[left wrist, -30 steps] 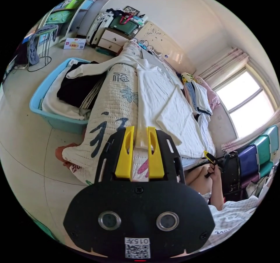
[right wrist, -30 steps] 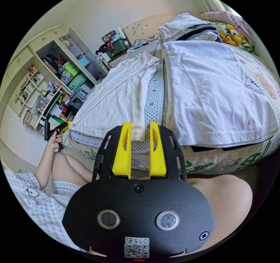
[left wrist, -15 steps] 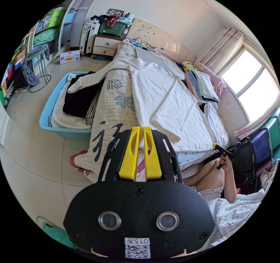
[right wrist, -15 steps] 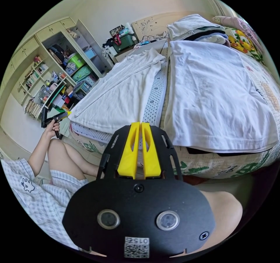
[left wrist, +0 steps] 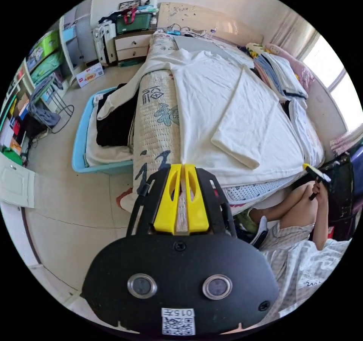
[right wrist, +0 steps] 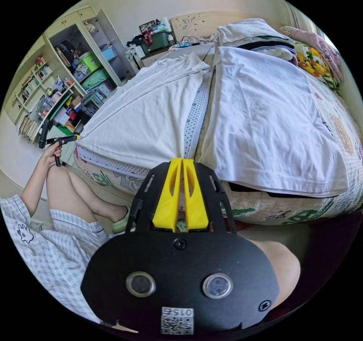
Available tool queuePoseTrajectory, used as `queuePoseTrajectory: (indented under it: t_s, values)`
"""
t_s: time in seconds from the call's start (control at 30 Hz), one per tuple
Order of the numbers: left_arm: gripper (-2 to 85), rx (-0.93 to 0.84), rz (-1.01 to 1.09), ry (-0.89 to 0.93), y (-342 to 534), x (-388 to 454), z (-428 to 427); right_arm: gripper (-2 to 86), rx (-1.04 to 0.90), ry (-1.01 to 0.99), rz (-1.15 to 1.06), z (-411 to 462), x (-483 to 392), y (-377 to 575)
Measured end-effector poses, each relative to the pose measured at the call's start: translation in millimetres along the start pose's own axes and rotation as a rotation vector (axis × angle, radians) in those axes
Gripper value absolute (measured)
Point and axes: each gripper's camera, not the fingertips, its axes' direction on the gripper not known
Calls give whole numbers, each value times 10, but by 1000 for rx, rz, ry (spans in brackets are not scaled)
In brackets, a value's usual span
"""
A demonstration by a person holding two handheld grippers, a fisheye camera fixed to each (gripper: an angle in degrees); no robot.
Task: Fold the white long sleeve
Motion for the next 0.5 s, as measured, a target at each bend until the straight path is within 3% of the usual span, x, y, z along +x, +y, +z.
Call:
queuePoseTrajectory:
  t_s: [0.5]
  values:
    - [11,104,-44,89,90,-208,6,5,-1,139,-60,133,-342,44]
